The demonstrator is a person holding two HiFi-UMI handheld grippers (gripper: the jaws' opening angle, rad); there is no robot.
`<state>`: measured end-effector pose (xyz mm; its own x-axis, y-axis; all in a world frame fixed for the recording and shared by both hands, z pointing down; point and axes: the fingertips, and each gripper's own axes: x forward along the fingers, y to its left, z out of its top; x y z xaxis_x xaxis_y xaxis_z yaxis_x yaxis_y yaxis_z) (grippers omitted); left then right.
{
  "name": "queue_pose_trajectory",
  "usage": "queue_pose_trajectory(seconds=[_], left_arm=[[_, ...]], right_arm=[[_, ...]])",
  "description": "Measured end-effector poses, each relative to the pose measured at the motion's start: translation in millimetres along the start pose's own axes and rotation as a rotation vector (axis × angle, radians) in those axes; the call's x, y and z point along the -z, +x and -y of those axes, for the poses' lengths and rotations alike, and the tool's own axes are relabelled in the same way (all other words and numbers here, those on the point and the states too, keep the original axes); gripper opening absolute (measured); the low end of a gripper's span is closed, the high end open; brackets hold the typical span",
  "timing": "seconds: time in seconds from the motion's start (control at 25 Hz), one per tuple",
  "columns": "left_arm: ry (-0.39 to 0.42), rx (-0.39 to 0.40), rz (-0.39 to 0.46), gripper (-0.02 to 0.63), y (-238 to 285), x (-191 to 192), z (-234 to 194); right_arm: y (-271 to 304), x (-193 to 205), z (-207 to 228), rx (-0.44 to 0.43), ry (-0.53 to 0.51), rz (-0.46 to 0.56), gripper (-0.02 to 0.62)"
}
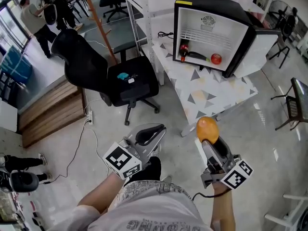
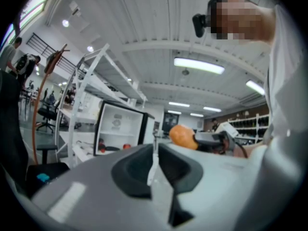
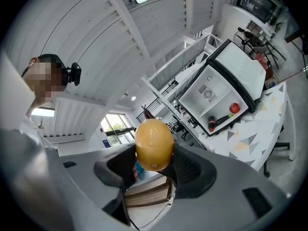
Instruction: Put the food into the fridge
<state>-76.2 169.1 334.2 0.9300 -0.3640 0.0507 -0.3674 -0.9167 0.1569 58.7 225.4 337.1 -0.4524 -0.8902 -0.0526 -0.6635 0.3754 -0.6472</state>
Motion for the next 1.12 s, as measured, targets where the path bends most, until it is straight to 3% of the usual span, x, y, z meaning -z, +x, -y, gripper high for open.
queue_pose_trajectory(seconds=[0.64,1.12], left_arm=[[-0.043,0.061,-0.022,0.037,72,-17,-120],[-0.047,0.093,-0.028,0.037,107,-31,-204]], right_arm=[[109,-43,65,0.062,0.041,0.011,0.244],[183,-61,101,0.120,0.015,0.013,0.244]])
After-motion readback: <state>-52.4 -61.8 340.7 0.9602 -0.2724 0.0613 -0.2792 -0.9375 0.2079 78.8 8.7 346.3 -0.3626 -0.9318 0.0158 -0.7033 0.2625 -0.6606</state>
